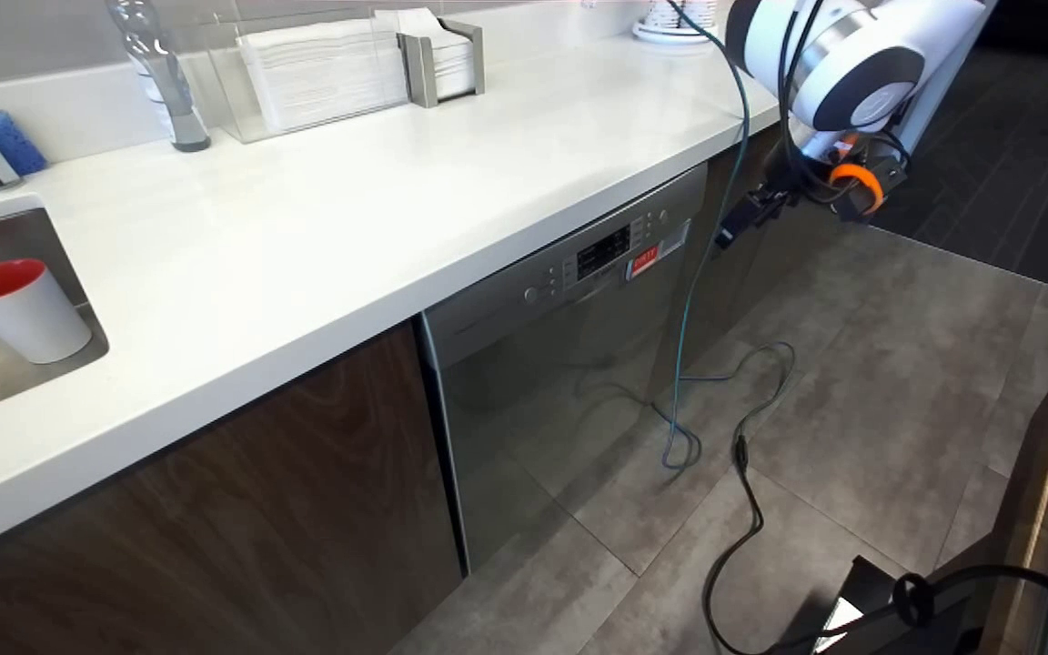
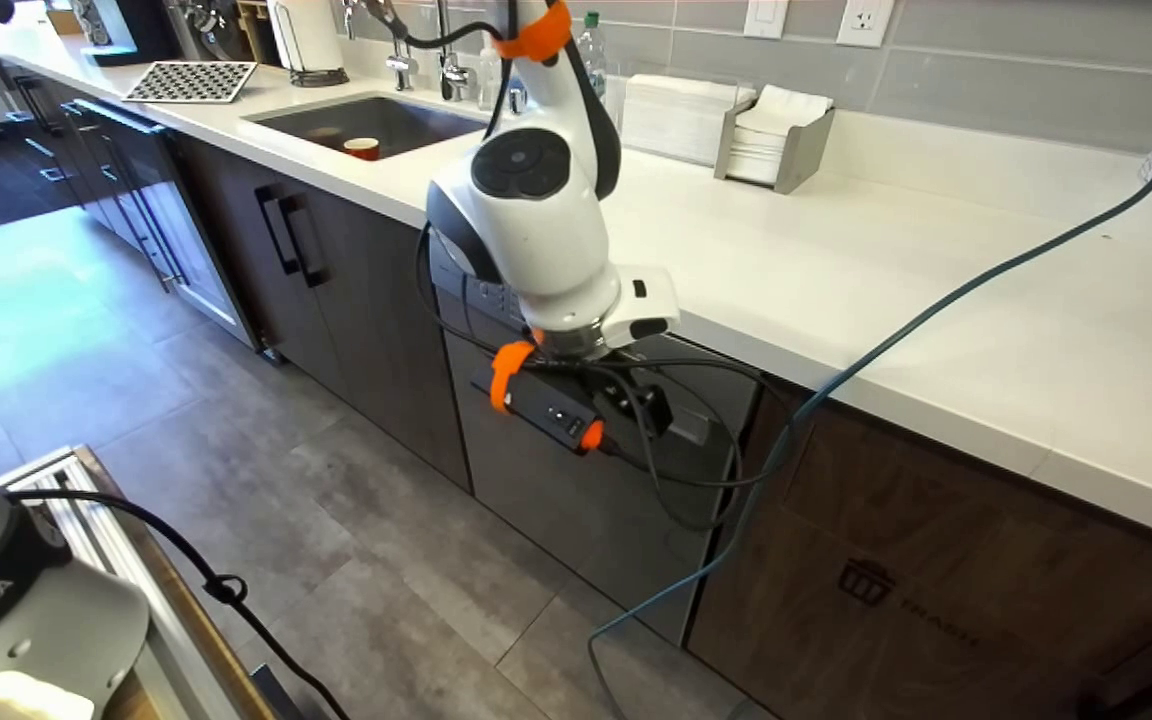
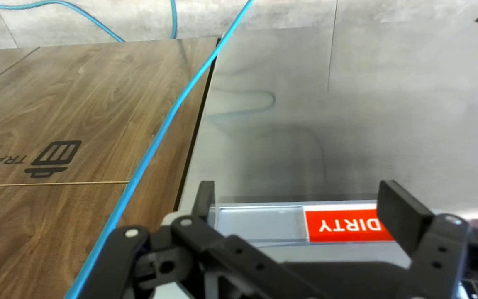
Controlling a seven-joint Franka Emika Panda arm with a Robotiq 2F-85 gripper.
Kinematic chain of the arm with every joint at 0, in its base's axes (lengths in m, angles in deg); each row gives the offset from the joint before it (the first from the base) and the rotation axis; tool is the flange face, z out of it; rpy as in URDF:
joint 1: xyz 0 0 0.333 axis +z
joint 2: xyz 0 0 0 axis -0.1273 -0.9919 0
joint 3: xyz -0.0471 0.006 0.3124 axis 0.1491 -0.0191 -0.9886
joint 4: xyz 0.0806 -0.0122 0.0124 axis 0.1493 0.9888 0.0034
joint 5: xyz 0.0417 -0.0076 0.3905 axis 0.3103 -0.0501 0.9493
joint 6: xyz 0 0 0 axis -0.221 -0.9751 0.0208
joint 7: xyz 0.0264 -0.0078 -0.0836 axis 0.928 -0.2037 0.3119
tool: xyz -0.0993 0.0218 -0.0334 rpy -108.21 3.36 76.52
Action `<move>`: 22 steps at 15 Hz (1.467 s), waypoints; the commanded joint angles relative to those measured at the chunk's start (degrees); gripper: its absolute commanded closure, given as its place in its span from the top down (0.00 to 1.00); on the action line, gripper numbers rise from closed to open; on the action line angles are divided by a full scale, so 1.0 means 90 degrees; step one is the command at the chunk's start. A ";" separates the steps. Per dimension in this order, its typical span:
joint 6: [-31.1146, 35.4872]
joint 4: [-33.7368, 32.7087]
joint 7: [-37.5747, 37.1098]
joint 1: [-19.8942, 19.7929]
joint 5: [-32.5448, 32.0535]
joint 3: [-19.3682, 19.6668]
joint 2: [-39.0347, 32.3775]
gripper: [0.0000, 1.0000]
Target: Swipe the to expose the red dirty indicator on the dishwasher
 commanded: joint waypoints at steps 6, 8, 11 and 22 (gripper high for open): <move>0.0417 0.1596 -0.0742 0.0695 -0.0738 -0.0161 0.1477 1.00; 0.0464 0.1788 -0.0936 0.0877 -0.0878 -0.0182 0.1673 1.00; 0.0504 0.1963 -0.1251 0.1154 -0.0984 -0.0202 0.1930 1.00; 0.0733 0.1839 -0.1184 0.1369 -0.0943 -0.0175 0.1937 1.00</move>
